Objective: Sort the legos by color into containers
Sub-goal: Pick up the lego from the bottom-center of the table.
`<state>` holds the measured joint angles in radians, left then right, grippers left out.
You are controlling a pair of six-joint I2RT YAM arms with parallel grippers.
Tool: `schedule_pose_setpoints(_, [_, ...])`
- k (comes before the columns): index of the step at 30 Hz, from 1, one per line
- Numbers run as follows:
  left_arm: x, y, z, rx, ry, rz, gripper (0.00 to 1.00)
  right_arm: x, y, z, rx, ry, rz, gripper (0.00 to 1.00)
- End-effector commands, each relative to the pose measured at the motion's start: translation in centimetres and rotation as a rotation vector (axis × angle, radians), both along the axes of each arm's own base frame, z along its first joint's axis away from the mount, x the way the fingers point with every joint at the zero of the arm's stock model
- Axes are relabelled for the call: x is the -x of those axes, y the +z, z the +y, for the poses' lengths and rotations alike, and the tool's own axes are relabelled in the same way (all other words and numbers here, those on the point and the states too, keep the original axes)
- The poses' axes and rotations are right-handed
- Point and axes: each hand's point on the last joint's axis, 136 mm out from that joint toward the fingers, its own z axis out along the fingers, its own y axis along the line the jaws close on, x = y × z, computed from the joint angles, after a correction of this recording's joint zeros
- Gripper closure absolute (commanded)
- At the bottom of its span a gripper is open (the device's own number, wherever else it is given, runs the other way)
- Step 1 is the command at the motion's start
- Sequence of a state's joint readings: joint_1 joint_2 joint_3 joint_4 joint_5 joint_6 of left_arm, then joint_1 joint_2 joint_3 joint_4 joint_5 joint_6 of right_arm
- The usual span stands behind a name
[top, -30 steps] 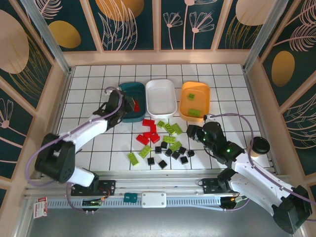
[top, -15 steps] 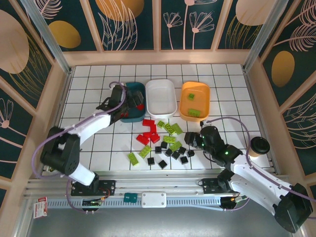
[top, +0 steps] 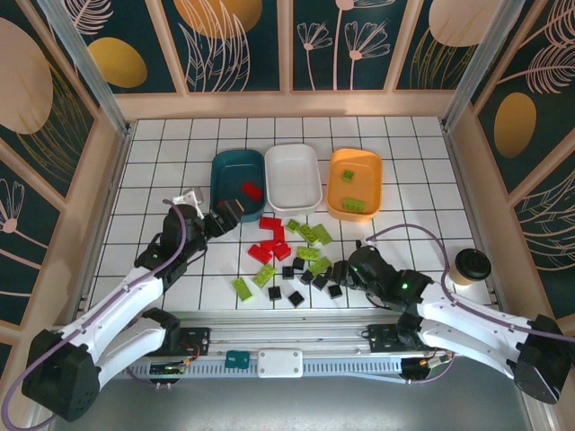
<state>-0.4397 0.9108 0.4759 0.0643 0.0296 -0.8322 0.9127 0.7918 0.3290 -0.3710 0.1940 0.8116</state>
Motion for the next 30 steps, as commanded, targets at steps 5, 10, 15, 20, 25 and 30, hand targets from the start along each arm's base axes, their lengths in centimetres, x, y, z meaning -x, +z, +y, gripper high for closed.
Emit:
schedule_pose_setpoints(5, [1.7, -2.4, 0.3, 0.012, -0.002, 0.053, 0.01, -0.7, -1.2, -0.5, 0.072, -0.038, 0.001, 0.45])
schedule_pose_setpoints(10, [1.8, -3.1, 0.4, 0.009, -0.001, 0.07, 0.02, 0.0, -2.0, -0.1, 0.07, -0.004, 0.031, 0.46])
schedule_pose_setpoints(15, [1.9, -3.1, 0.8, 0.004, 0.016, 0.065, 0.01, 0.7, -2.8, -0.1, 0.058, 0.0, 0.052, 0.53])
schedule_pose_setpoints(20, [1.8, -2.6, 0.7, 0.006, 0.014, 0.056, 0.01, 1.2, -3.1, -0.1, 0.053, 0.005, 0.063, 0.53])
schedule_pose_setpoints(25, [1.7, -2.1, 0.7, 0.001, 0.014, 0.052, 0.02, 0.9, -2.1, -0.1, 0.043, -0.001, 0.023, 0.68])
schedule_pose_setpoints(30, [2.0, -1.7, 1.0, -0.009, 0.016, 0.042, 0.02, -2.1, 4.2, 2.2, 0.021, 0.055, -0.158, 0.82])
